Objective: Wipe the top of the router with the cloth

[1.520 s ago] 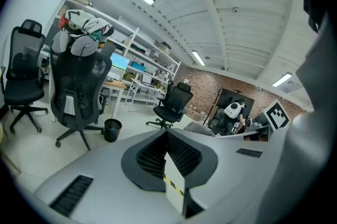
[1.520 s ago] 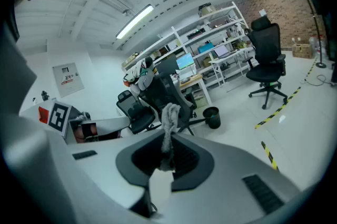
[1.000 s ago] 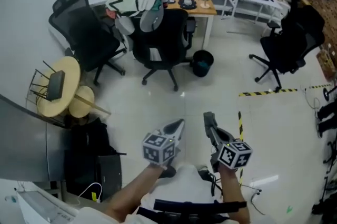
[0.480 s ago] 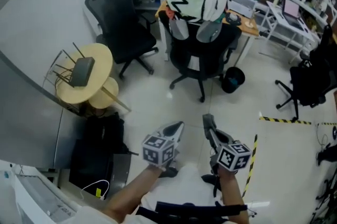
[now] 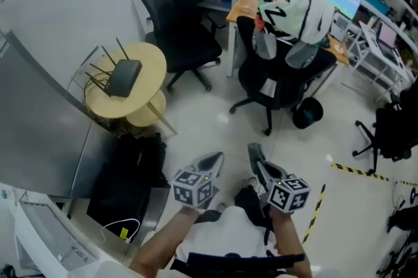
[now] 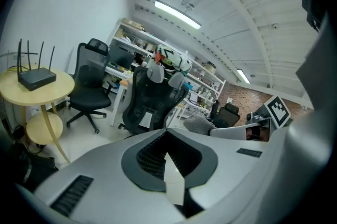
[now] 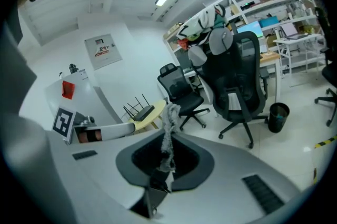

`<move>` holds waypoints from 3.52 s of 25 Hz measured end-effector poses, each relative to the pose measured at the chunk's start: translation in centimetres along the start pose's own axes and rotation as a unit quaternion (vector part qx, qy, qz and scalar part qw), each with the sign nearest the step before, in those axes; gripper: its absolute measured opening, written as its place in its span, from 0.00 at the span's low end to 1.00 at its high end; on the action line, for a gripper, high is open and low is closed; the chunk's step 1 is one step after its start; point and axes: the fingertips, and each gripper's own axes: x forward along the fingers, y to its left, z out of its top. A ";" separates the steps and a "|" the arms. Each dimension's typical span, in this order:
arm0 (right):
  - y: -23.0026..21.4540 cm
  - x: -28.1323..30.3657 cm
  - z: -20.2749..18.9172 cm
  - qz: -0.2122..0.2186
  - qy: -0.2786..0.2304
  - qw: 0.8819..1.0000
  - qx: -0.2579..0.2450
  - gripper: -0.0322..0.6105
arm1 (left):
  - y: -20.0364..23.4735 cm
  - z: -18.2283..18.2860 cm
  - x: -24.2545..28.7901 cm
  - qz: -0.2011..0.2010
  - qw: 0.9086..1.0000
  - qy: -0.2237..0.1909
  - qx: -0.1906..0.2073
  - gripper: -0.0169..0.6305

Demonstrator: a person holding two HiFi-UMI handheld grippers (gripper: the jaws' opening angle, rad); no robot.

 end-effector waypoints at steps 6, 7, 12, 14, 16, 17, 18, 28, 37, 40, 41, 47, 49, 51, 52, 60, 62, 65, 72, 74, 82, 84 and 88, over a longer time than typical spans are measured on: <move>2.4 7.3 1.3 0.058 0.035 0.997 -0.027 0.11 | 6.2 1.7 -1.0 0.061 0.997 -0.024 -0.026 0.02; 2.8 8.8 1.8 0.070 0.039 0.996 -0.031 0.11 | 7.5 2.2 -1.0 0.072 0.997 -0.029 -0.028 0.02; 4.3 16.6 5.2 0.119 0.062 0.989 -0.055 0.11 | 13.9 5.6 -0.4 0.122 0.990 -0.055 -0.049 0.02; 4.7 19.5 7.0 0.135 0.069 0.986 -0.063 0.11 | 16.4 7.1 0.1 0.140 0.987 -0.062 -0.058 0.02; 4.8 22.2 8.9 0.147 0.075 0.984 -0.068 0.11 | 18.4 8.6 0.7 0.155 0.983 -0.067 -0.066 0.02; 4.8 23.5 9.8 0.152 0.078 0.983 -0.069 0.11 | 19.4 9.3 1.2 0.162 0.982 -0.070 -0.070 0.02; 4.7 24.7 10.6 0.156 0.081 0.982 -0.070 0.11 | 20.2 10.0 1.6 0.167 0.981 -0.071 -0.074 0.02; 3.3 35.1 15.2 0.184 0.105 0.975 -0.066 0.11 | 28.2 14.9 5.0 0.201 0.970 -0.094 -0.095 0.02; 7.4 41.3 14.9 0.252 0.158 0.951 -0.083 0.11 | 34.1 15.3 1.9 0.278 0.942 -0.118 -0.146 0.02; 9.2 42.7 14.1 0.271 0.183 0.941 -0.091 0.11 | 35.3 15.5 0.9 0.298 0.934 -0.119 -0.157 0.02; 9.7 43.1 13.8 0.275 0.189 0.938 -0.090 0.11 | 35.8 15.6 0.6 0.304 0.932 -0.120 -0.160 0.02; 12.7 46.7 13.0 0.289 0.217 0.928 -0.092 0.11 | 39.6 15.7 -1.1 0.324 0.921 -0.121 -0.180 0.02; 13.9 48.3 13.3 0.294 0.221 0.925 -0.096 0.11 | 41.2 16.3 -1.7 0.328 0.918 -0.124 -0.185 0.02; 15.5 49.8 13.4 0.299 0.226 0.921 -0.103 0.11 | 42.8 16.8 -2.5 0.332 0.915 -0.127 -0.189 0.02; 16.2 50.5 13.5 0.301 0.228 0.920 -0.107 0.11 | 43.6 17.0 -2.9 0.334 0.914 -0.129 -0.190 0.02; 22.9 57.1 13.3 0.324 0.251 0.901 -0.141 0.11 | 51.0 18.8 -5.2 0.343 0.906 -0.135 -0.208 0.02; 24.3 58.8 13.3 0.326 0.255 0.897 -0.152 0.11 | 52.7 19.0 -5.7 0.346 0.904 -0.137 -0.211 0.02; 26.6 60.9 13.3 0.334 0.262 0.891 -0.161 0.11 | 55.0 19.4 -6.5 0.348 0.901 -0.139 -0.217 0.02; 30.7 64.7 11.7 0.342 0.285 0.874 -0.197 0.11 | 59.0 19.6 -7.8 0.348 0.898 -0.138 -0.231 0.02; 31.9 65.7 11.1 0.343 0.289 0.870 -0.206 0.11 | 59.7 19.5 -8.2 0.344 0.900 -0.136 -0.233 0.02; 35.4 68.6 9.2 0.348 0.307 0.850 -0.248 0.11 | 62.4 19.4 -9.6 0.342 0.900 -0.131 -0.235 0.02; 35.6 69.9 8.3 0.344 0.317 0.842 -0.268 0.11 | 63.1 19.2 -9.8 0.343 0.899 -0.132 -0.240 0.02; 36.2 72.6 6.4 0.341 0.342 0.825 -0.295 0.11 | 64.6 18.9 -10.4 0.352 0.890 -0.138 -0.255 0.02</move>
